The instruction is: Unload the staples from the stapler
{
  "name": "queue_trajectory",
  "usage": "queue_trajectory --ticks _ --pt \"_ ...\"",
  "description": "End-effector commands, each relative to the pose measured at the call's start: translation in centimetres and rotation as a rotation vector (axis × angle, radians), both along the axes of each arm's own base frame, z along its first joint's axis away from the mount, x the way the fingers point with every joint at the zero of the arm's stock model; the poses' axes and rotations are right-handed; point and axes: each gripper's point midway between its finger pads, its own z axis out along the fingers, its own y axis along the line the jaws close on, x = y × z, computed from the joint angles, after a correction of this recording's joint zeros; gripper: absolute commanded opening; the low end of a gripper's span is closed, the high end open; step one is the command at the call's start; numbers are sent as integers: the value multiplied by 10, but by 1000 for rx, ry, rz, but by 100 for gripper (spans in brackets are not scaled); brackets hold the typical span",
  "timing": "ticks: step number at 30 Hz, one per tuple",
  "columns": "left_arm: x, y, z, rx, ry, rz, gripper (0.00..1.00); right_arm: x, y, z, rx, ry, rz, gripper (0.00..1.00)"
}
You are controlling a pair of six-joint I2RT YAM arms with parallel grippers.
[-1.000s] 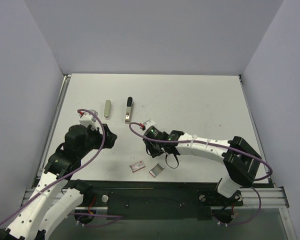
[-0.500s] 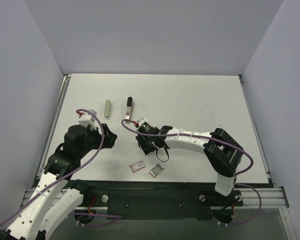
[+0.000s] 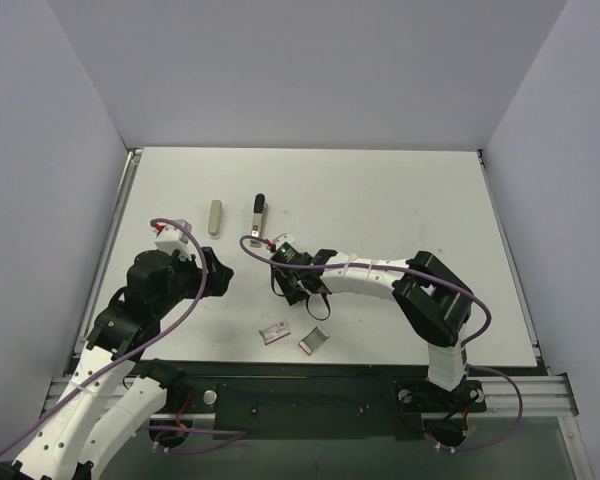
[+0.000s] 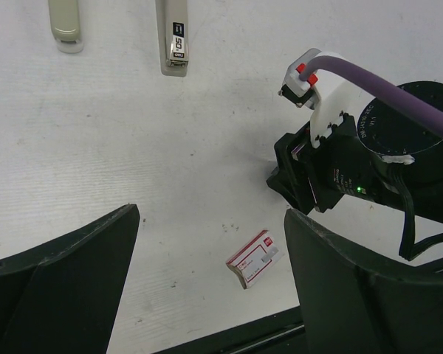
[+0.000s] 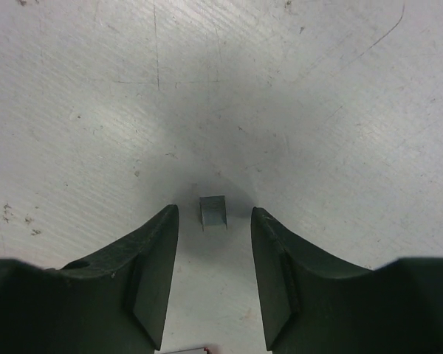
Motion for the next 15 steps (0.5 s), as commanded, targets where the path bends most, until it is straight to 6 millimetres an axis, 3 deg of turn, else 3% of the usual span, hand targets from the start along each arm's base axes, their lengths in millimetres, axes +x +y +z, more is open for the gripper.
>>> queue_trajectory --ticks 1,9,15 --pt "1 -1 11 -25 -27 1 90 11 -1 6 -11 -31 -42 39" --pt "2 0 12 -26 -31 4 90 12 -5 0 -38 -29 -49 26" --pt "3 1 12 -27 -32 8 90 11 -5 -3 -39 -22 -50 11"
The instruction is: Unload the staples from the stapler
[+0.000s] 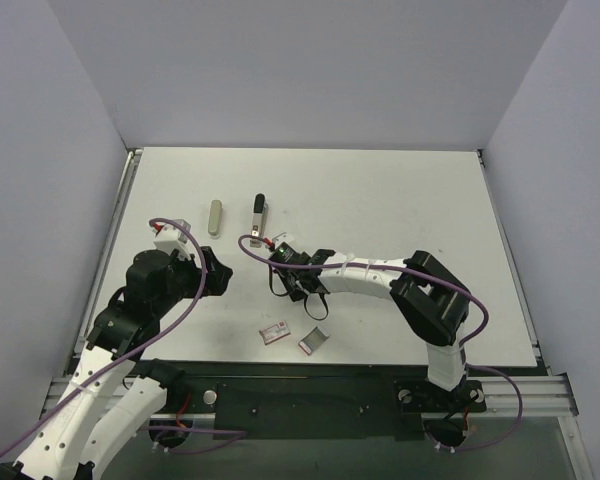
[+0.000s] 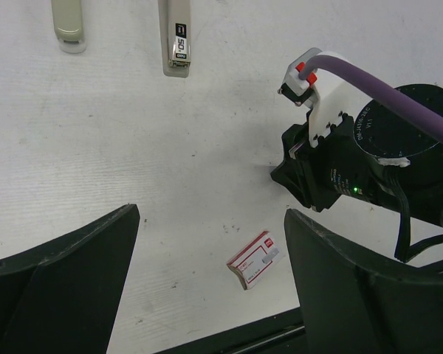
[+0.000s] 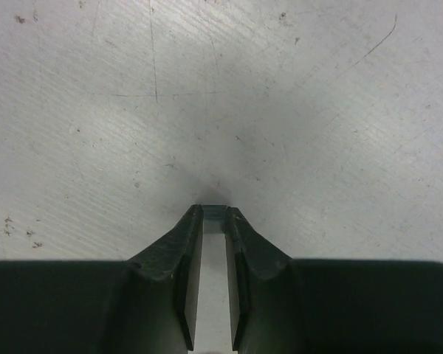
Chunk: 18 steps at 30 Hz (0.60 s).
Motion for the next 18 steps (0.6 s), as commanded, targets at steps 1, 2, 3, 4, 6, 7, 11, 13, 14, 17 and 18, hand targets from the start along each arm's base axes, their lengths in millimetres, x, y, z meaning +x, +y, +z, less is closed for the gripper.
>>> queue_trajectory --ticks 1,2,3,4,6,7,11,13,14,17,18 --pt "2 -1 12 -24 -34 1 90 5 -8 -2 -38 -3 -26 9" --pt "2 0 12 -23 -32 3 90 5 -8 -1 -38 -4 -26 6" --pt "2 0 12 -23 -32 3 90 5 -8 1 -35 -6 -26 5" --pt "3 0 12 -23 -32 4 90 5 -8 2 -35 -9 -28 3" --pt "3 0 11 -22 -30 4 91 5 -7 8 -24 -18 -28 0" --pt "3 0 11 -23 -29 5 90 4 -9 10 -21 -21 -30 0" --pt "3 0 10 -21 -28 6 90 -3 -14 20 -12 -40 -31 0" --pt "3 0 11 -23 -28 7 91 -7 -18 25 -6 -51 -31 0" --pt "3 0 10 -21 -27 6 90 -11 -20 29 2 -54 -31 0" --pt "3 1 10 -20 -25 8 90 -20 -25 36 20 -60 -23 0" --pt "3 0 9 -20 -22 8 90 -25 -27 40 29 -64 -18 0"
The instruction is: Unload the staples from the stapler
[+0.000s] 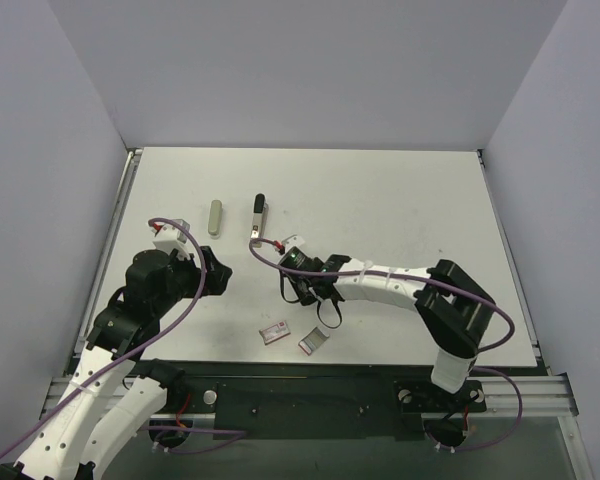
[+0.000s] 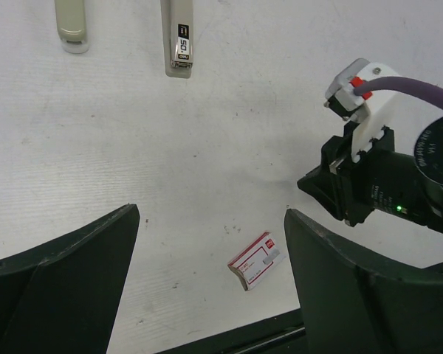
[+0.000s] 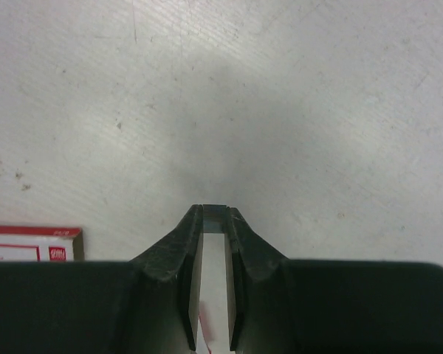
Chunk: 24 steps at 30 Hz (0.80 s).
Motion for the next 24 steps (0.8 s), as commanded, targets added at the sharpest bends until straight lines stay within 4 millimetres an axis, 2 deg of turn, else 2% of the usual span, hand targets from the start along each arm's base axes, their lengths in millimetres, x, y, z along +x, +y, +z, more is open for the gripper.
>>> queue_trajectory --ticks 1,6,13,24 --pt "2 -1 9 -19 -24 1 91 -14 -8 29 41 -43 -3 0" --pt "3 -1 10 -19 -24 1 90 -41 -15 33 73 -8 56 1" --pt "3 -1 8 -18 -20 1 90 -74 -20 26 67 16 152 1" --pt "3 -1 9 -18 -21 3 90 -97 -18 10 69 53 223 1"
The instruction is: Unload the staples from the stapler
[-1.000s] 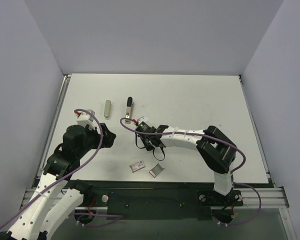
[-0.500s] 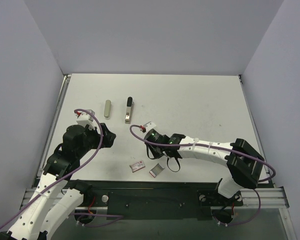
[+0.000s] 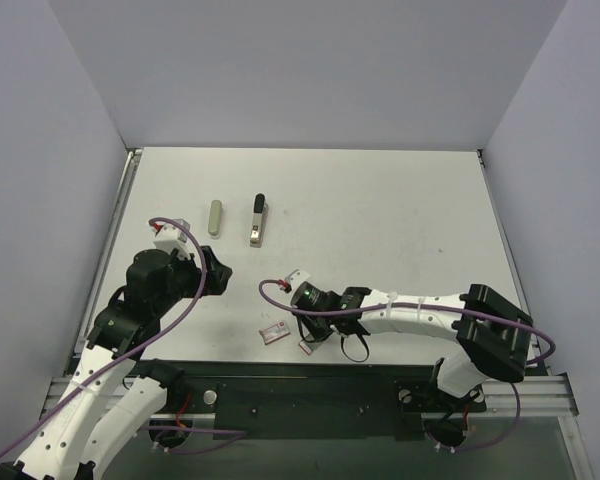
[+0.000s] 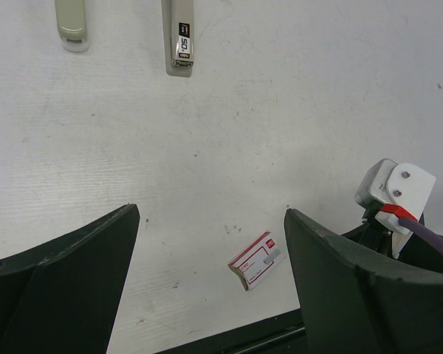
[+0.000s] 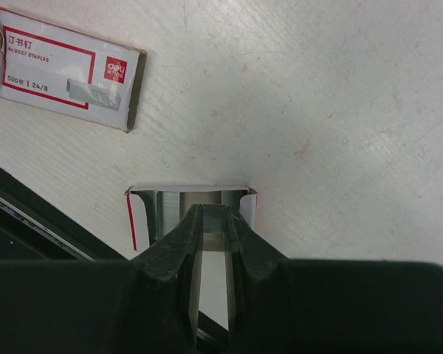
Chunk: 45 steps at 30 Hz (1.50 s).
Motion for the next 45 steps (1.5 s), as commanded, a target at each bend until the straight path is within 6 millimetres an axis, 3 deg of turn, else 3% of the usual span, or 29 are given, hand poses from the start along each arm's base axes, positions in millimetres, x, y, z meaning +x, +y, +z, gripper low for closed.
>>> queue_trajectory --ticks 1,25,33,45 --pt "2 -1 10 -18 -26 0 90 -7 4 4 30 -3 28 1" --pt "3 -1 10 -19 -27 0 90 -14 2 -5 31 4 26 6" --pt "3 -1 9 -18 -21 2 90 -15 3 -5 38 5 21 17" --pt "3 -1 7 -14 -16 2 91 -12 8 17 84 -37 13 24"
